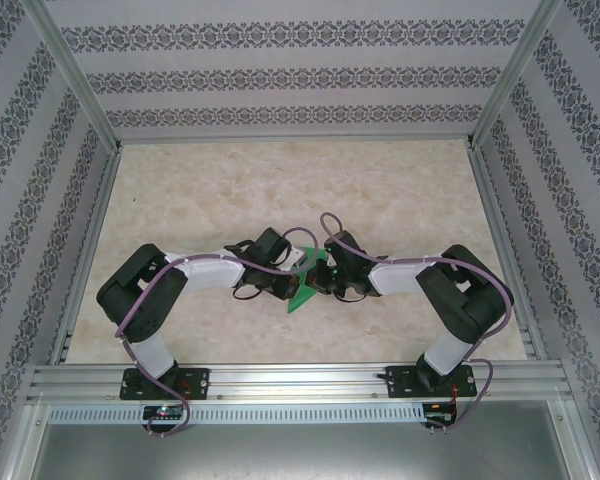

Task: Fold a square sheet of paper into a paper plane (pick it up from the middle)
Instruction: Third fold the triangle at the center of the table.

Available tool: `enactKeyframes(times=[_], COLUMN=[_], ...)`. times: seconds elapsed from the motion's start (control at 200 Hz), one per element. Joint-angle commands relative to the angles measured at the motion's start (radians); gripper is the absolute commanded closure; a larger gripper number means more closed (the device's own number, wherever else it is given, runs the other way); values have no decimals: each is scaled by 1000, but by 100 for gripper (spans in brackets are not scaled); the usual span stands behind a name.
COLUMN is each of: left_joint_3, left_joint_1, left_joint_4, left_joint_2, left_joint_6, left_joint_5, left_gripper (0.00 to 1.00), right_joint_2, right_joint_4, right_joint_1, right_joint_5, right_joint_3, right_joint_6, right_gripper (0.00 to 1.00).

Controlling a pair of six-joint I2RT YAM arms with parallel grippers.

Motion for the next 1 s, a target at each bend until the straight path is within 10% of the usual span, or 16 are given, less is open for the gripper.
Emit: enactKeyframes(times=[0.0, 0.36, 0.999], left_joint_3=[5, 18, 21], left_joint_1=[11, 10, 10], left_joint_4=[-26, -44, -52], left_joint_2=[35, 44, 49], left_joint_6=[20, 21, 24], left_joint_5=[3, 6, 0], left_gripper=[98, 99, 99], right_joint_2=[48, -156, -7], right_joint_4=[-16, -38, 157], right_joint_1=[-1, -42, -70], right_joint_5=[35, 36, 3], right_joint_3=[-14, -23, -146], right_joint_6=[-30, -22, 38], right_gripper=[95, 92, 94])
